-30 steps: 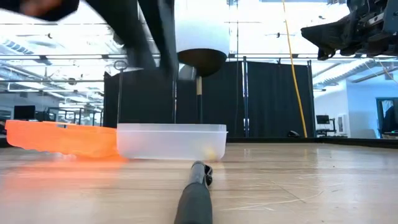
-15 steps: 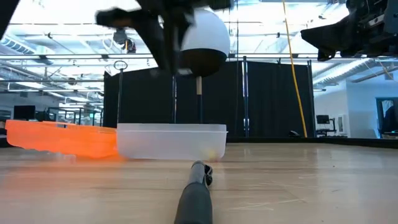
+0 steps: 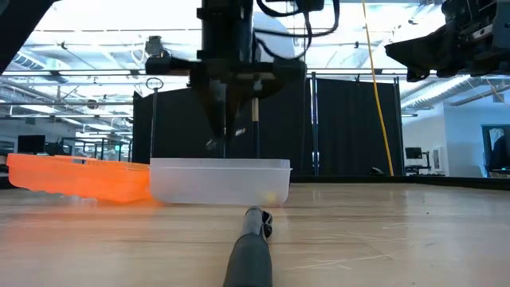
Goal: Pick & place school supplies into a supply box
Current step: Put the left black gel pen into the orange supply box, then put the black gel pen into the orange supply box
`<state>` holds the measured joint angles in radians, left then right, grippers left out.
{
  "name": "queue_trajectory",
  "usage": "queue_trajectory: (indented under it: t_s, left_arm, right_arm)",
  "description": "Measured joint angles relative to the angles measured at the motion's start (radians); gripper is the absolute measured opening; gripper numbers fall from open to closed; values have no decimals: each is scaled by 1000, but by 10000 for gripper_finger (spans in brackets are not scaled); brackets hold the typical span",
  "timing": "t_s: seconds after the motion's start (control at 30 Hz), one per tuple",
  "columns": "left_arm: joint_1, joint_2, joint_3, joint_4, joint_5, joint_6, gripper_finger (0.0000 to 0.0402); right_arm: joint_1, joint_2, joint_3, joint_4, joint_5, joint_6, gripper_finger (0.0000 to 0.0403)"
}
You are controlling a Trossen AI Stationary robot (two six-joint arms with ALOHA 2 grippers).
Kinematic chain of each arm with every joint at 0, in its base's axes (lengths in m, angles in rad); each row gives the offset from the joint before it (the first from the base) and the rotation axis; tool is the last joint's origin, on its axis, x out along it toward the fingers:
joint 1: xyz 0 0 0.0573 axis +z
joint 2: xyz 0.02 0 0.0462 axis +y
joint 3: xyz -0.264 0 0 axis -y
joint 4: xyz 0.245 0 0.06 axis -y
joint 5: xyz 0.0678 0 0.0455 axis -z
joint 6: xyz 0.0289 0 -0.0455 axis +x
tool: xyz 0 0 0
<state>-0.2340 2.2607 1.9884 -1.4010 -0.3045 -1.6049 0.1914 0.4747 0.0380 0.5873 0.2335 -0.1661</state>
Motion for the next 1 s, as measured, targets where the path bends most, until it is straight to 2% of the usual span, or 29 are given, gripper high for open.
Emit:
queue_trajectory:
  t_s: [0.47,0.63,0.87,1.0]
  left_arm:
    - [0,59,0,-10,117,-44,29]
    - [0,59,0,-10,110,-39,28]
    - [-3,66,0,16,130,-27,77]
    - [-3,78,0,23,136,-7,83]
  right_arm:
    - [0,-1,0,6,-1,22,0]
    - [0,0,0,5,-2,23,0]
    - [0,0,0,-2,-3,23,0]
    - [0,0,0,-10,-3,23,0]
